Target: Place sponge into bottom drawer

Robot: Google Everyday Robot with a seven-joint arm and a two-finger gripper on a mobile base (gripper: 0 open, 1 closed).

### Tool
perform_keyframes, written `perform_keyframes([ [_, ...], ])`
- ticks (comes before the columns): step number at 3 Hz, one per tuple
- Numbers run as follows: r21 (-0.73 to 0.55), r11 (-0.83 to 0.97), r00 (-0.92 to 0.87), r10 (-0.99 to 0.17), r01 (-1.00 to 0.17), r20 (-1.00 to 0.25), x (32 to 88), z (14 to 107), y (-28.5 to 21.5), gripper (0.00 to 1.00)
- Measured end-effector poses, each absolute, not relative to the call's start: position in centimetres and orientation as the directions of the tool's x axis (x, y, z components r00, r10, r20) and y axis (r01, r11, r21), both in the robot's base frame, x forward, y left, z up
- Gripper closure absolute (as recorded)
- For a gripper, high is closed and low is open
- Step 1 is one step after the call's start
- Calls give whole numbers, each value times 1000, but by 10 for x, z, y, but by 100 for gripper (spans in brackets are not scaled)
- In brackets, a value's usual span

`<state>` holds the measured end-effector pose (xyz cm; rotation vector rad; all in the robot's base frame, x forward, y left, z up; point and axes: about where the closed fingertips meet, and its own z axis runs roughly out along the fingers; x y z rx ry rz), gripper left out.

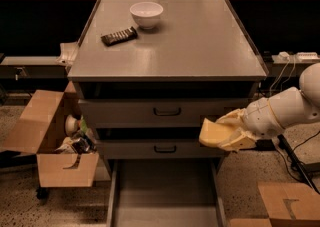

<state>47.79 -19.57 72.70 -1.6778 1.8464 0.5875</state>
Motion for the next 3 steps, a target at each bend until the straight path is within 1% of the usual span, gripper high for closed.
perform_keyframes([
  [1,-28,104,-62,-759,-994,-648,474,679,-193,100],
  [2,44,76,-87,-782,-996,-617,461,590,-186,100],
  [3,174,15,-121,-776,-985,-619,450,509,-173,100],
])
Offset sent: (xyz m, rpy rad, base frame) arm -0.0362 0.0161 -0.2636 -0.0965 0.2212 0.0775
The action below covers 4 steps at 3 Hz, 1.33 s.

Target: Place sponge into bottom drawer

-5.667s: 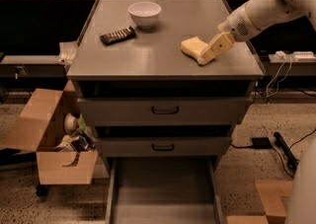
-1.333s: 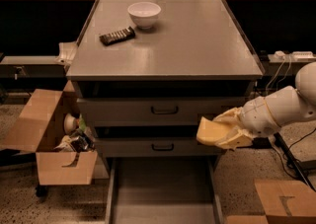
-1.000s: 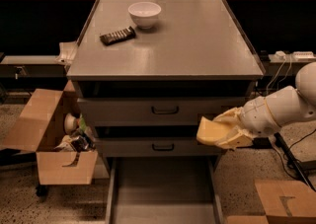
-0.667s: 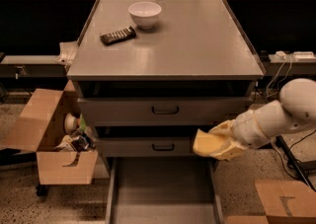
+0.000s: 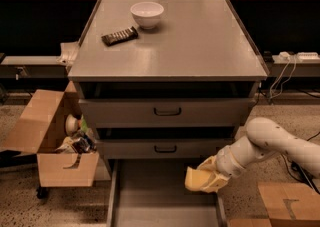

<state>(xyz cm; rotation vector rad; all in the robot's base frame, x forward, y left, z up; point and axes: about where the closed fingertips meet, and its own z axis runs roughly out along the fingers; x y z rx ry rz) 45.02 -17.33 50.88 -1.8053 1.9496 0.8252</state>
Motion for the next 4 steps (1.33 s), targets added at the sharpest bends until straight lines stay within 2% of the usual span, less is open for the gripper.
perform_keyframes([
  [2,211,4,-138,-767,-978,-627,444,490,-168,100],
  [4,162,-21,-91,-752,-987,-653,443,421,-154,100],
])
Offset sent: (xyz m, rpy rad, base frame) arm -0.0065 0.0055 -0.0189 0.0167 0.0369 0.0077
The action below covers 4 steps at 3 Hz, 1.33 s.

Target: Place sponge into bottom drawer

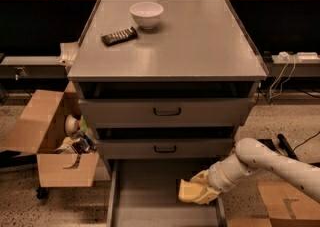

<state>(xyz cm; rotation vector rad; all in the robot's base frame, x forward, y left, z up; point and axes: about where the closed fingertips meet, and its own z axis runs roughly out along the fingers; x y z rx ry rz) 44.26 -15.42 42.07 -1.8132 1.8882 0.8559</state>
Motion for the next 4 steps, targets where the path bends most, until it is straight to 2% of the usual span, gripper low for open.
perform_keyframes([
  [1,153,-42,-72,-739,-987,-670,444,374,-142,100],
  [4,233,-50,-124,-730,-971,-672,472,239,-103,100],
])
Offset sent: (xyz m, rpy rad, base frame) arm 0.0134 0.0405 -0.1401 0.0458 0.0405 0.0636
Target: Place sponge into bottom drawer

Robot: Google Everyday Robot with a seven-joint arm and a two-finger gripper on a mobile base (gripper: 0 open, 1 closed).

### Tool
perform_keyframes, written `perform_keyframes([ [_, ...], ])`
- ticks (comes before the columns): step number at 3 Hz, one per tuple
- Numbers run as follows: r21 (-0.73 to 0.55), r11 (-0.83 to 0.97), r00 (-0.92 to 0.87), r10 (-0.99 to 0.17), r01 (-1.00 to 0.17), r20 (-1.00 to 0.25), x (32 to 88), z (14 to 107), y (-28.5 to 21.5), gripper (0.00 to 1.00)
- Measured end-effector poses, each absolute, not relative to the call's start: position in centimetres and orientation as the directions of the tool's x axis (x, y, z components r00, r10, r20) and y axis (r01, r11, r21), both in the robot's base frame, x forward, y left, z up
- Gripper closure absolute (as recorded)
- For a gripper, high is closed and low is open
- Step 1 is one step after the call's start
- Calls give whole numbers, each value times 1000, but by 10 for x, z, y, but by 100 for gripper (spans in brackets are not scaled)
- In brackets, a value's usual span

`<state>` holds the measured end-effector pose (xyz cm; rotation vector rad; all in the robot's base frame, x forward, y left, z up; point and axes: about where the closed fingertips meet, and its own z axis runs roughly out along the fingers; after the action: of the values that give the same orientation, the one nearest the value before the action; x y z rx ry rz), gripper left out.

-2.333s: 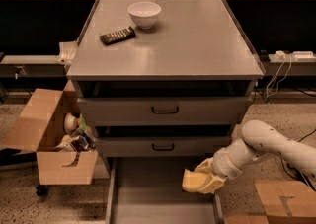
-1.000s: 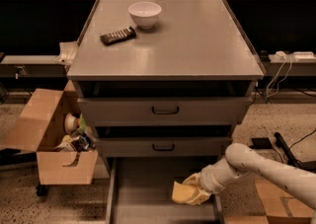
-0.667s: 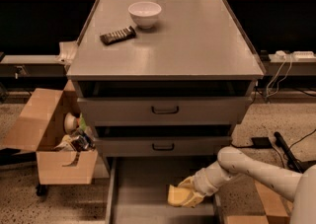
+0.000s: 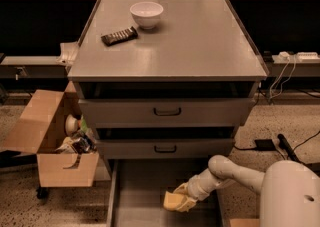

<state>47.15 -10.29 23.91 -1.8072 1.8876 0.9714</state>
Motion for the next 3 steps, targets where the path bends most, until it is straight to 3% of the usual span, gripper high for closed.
perform_keyframes([
  [3,158,-63,-59,-746,-985,-664,487,189,-104,100],
])
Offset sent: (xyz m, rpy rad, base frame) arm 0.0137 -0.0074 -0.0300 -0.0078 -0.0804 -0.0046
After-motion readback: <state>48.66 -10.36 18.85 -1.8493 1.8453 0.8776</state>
